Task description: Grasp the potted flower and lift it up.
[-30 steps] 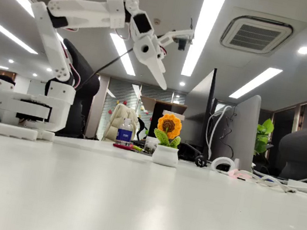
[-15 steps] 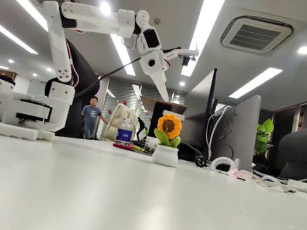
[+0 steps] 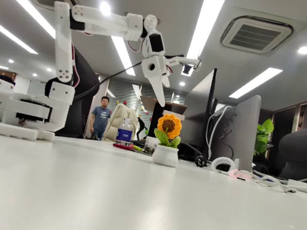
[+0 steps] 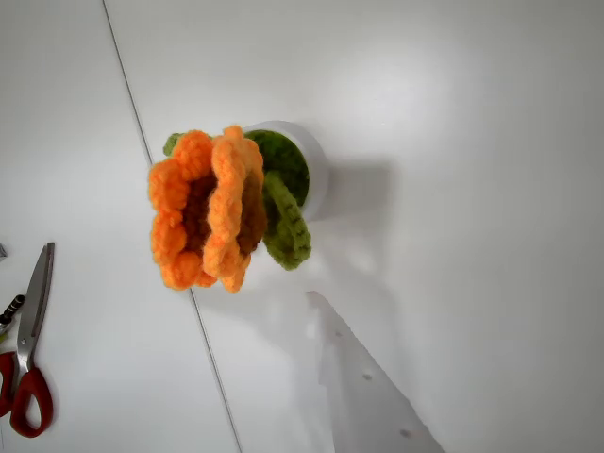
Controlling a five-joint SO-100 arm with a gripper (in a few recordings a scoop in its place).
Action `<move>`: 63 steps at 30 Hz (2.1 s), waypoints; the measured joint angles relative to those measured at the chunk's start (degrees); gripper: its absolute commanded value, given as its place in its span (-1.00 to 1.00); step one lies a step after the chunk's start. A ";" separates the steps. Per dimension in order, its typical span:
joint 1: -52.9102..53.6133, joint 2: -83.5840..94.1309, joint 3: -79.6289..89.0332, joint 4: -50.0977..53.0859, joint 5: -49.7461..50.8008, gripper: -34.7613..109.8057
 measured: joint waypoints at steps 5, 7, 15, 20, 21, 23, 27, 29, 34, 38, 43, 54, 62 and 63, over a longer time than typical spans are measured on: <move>0.00 -2.90 -0.18 -0.09 1.23 0.42; 0.00 -3.96 -0.70 -0.09 1.93 0.42; 0.70 -11.60 -7.56 2.81 2.20 0.42; 0.70 -14.15 -11.69 4.83 2.20 0.42; 0.70 -14.50 -12.30 5.01 2.20 0.42; 0.79 -15.38 -12.83 5.89 2.20 0.42; 0.44 -16.17 -14.24 7.12 2.20 0.42; 0.35 -16.61 -14.24 7.91 2.20 0.42; 0.35 -17.40 -14.24 8.00 2.20 0.42; 0.35 -18.19 -14.33 8.00 2.20 0.42; 0.35 -19.51 -14.77 8.00 2.20 0.42; 0.53 -22.50 -17.84 8.00 2.20 0.42; 0.35 -23.73 -18.19 8.00 2.20 0.42; 0.35 -23.73 -18.46 8.00 2.20 0.42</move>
